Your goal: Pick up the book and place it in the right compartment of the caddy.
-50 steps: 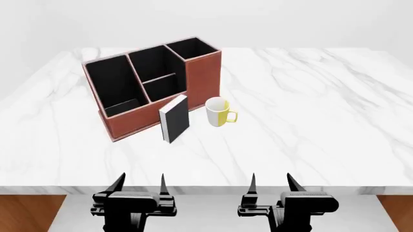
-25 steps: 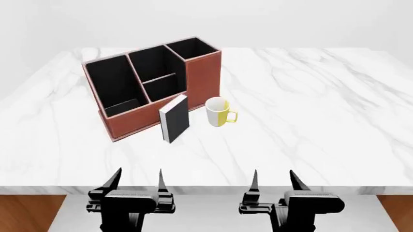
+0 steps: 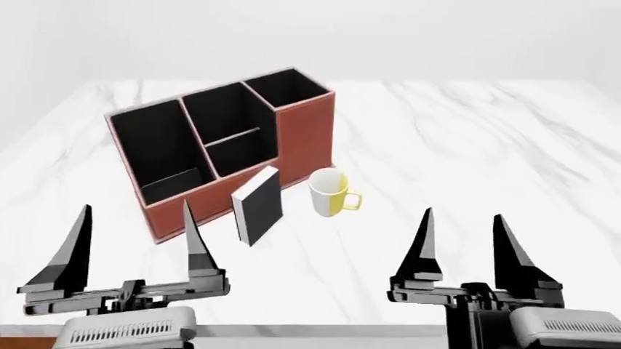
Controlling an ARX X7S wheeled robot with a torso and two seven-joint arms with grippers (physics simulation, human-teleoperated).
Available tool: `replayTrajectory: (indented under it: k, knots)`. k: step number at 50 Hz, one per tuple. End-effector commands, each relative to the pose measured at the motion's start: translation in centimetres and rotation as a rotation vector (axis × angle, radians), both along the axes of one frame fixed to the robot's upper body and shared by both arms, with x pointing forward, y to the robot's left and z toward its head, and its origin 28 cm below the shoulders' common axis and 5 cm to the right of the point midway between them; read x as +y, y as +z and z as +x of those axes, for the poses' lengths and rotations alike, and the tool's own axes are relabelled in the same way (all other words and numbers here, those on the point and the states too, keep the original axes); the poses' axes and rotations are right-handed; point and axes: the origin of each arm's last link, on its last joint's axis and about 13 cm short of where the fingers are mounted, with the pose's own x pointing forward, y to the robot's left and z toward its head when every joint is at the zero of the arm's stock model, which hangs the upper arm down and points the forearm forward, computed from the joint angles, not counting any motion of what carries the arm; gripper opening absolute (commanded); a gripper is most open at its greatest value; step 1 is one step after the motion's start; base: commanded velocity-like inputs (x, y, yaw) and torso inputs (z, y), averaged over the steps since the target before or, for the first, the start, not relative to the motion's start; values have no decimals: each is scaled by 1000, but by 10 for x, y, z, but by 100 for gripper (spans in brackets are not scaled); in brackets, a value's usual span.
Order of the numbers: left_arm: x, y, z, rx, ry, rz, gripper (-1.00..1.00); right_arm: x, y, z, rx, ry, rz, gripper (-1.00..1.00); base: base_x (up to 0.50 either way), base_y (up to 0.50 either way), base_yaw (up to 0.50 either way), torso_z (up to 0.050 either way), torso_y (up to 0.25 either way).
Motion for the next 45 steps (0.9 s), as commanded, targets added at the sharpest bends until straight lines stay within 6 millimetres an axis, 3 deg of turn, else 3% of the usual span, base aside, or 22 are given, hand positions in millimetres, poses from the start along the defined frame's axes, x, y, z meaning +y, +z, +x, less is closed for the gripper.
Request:
replayTrajectory:
  k: [1,39,45]
  knots:
    - [2,7,-4,-61,32,16,100,0,9,-7,-85,14,7,100,500,0,0,0,0]
    - [2,3,-1,-41,31,20,100,1,5,-7,-82,33,-13,100,500,0,0,0,0]
    - [2,0,1,49,-9,-28,100,2,5,-7,-79,28,-12,100,72,0,0,0,2]
